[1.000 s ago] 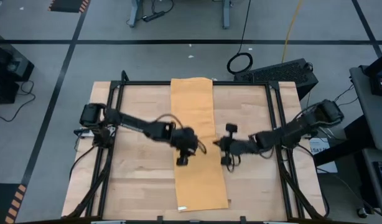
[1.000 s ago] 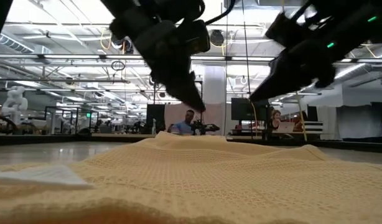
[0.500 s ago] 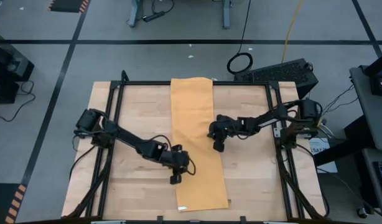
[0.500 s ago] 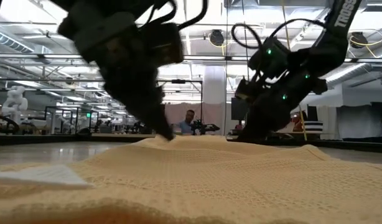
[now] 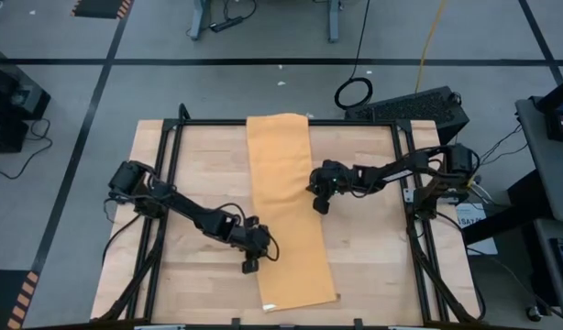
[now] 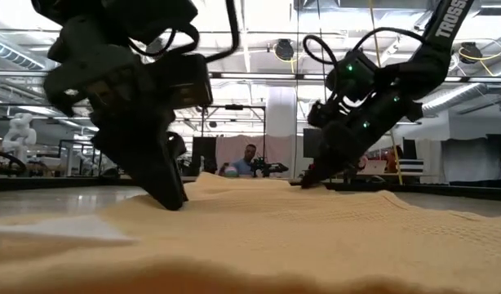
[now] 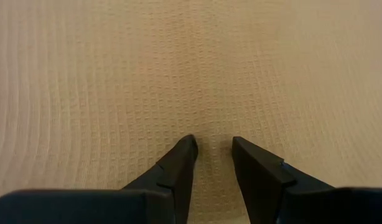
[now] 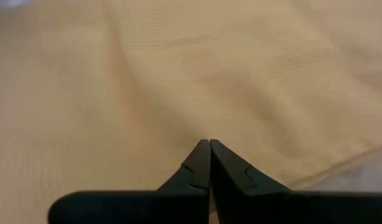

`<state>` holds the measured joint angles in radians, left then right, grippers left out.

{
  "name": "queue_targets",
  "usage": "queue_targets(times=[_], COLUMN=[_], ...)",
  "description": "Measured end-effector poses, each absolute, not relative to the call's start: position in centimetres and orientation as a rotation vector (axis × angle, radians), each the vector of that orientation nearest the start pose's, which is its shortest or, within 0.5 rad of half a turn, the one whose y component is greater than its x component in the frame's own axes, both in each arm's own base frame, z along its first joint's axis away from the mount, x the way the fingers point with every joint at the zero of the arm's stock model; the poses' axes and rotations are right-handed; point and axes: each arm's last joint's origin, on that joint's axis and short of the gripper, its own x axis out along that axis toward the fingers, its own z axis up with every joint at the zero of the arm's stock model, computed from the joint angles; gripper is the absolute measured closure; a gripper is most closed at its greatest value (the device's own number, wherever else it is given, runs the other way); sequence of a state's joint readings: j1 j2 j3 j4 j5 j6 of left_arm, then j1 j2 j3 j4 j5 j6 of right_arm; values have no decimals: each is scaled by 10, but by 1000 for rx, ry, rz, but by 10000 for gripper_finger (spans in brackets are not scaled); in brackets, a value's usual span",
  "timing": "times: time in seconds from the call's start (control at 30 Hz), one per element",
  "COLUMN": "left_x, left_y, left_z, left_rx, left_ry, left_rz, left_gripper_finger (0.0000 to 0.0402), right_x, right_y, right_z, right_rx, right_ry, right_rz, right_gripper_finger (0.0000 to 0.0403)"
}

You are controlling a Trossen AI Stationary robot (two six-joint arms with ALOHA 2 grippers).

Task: Roll towel
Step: Fold the yellow towel

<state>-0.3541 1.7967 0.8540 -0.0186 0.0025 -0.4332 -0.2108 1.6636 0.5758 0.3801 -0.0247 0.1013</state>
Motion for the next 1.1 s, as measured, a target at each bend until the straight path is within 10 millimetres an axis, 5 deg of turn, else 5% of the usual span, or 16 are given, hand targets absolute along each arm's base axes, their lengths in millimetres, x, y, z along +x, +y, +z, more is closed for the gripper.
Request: queue_targets(times=[0.23, 0.4, 0.53, 0.67, 0.87, 1.1], left_x=[305, 299, 303, 312, 307, 290], left_y=[-113, -95, -57, 2, 87, 143], left_z=[151, 178, 195, 198, 181, 157], left_rx=[-113, 112, 291, 248, 201, 159], left_ry=[870, 771, 726, 737, 785, 868], left_rz=[-145, 46, 215, 131, 113, 158], left_gripper_finger=[282, 282, 282, 282, 282, 282], right_x=[277, 277, 280, 283, 279, 270], right_y=[-58, -57, -43, -5, 60, 102], right_z=[135, 138, 139, 139, 139, 122], right_rx=[175, 185, 305, 344, 270, 251], right_ry=[611, 600, 599, 620, 608, 620], right_rz=[-203, -195, -53, 62, 70, -2], right_gripper_finger=[403, 403, 403, 403, 403, 403])
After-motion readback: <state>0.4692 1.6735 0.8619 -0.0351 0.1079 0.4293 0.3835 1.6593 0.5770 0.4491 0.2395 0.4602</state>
